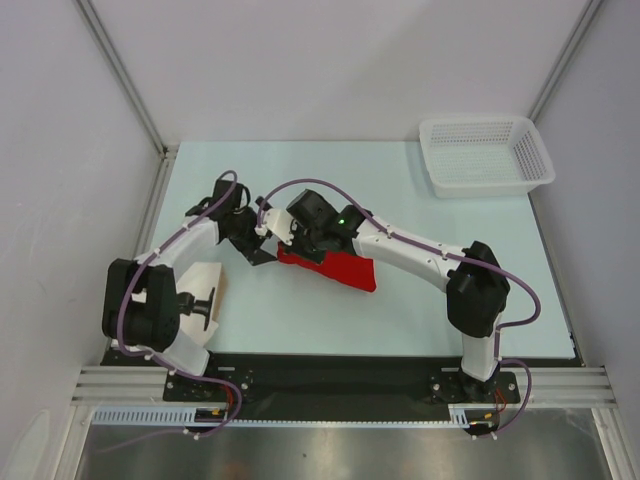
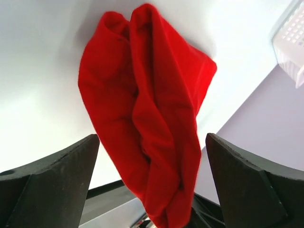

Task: Fold and stack the t-shirts
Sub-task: Neatly place the folded tshirt to the corner

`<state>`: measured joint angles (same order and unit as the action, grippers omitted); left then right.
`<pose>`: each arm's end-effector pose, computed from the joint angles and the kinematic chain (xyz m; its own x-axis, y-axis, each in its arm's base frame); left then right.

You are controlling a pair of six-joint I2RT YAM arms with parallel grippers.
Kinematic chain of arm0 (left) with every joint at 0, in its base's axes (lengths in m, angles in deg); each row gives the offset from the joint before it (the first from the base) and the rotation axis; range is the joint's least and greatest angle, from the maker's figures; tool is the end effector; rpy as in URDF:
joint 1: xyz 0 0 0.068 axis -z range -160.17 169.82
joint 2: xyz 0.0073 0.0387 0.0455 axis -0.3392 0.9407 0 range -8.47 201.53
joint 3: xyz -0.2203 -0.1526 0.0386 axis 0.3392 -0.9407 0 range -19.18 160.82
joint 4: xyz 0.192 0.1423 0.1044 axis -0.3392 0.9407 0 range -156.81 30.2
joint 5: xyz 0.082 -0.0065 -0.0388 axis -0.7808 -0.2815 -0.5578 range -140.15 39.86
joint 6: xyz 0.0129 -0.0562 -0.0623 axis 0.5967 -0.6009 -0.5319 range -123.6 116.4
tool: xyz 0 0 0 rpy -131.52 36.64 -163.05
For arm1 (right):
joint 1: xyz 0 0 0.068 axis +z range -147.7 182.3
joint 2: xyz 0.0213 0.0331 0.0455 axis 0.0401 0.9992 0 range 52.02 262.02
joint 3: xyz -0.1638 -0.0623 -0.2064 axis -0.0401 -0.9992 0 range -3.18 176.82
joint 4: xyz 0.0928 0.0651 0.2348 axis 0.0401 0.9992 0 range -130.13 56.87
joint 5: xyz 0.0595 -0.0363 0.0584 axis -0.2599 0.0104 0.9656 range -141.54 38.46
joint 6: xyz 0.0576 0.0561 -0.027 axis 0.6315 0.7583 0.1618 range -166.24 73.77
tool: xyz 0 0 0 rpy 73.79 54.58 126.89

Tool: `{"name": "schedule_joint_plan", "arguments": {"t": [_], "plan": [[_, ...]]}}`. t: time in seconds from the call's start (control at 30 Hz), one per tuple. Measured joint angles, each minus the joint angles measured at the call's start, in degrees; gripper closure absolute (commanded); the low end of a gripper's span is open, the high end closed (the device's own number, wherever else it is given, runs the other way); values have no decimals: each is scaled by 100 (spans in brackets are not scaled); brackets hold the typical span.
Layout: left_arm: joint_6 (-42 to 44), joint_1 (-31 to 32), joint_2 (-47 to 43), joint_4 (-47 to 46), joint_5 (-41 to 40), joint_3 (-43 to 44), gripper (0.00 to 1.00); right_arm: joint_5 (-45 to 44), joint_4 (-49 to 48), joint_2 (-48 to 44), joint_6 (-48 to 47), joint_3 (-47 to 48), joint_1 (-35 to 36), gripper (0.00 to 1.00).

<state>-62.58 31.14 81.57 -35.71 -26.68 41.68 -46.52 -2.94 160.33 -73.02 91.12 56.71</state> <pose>0.3211 -0.0946 0.1850 -0.7590 -0.6498 0.0407 -0.5372 0.5896 -0.6031 0.2547 0.3671 0.2457 -0.0255 -0.8069 -0.5901 -0.9560 0.1922 -0.2214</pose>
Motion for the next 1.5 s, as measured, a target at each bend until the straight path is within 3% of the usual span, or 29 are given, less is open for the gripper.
{"name": "schedule_joint_plan", "arguments": {"t": [0.3,0.8,1.23,1.43,1.5], "plan": [[-566,372,109,-509,481,-468,0,4,33,0,2,0,2,100],[-1069,507,632,-1270,455,-640,1,26,44,0,15,0,7,100],[-883,190,748,-1694,382,-848,16,48,70,0,22,0,11,100],[-901,247,748,-2157,535,-920,27,48,70,0,22,0,26,100],[-903,254,748,-2205,544,-962,35,46,72,0,24,0,26,100]]}}
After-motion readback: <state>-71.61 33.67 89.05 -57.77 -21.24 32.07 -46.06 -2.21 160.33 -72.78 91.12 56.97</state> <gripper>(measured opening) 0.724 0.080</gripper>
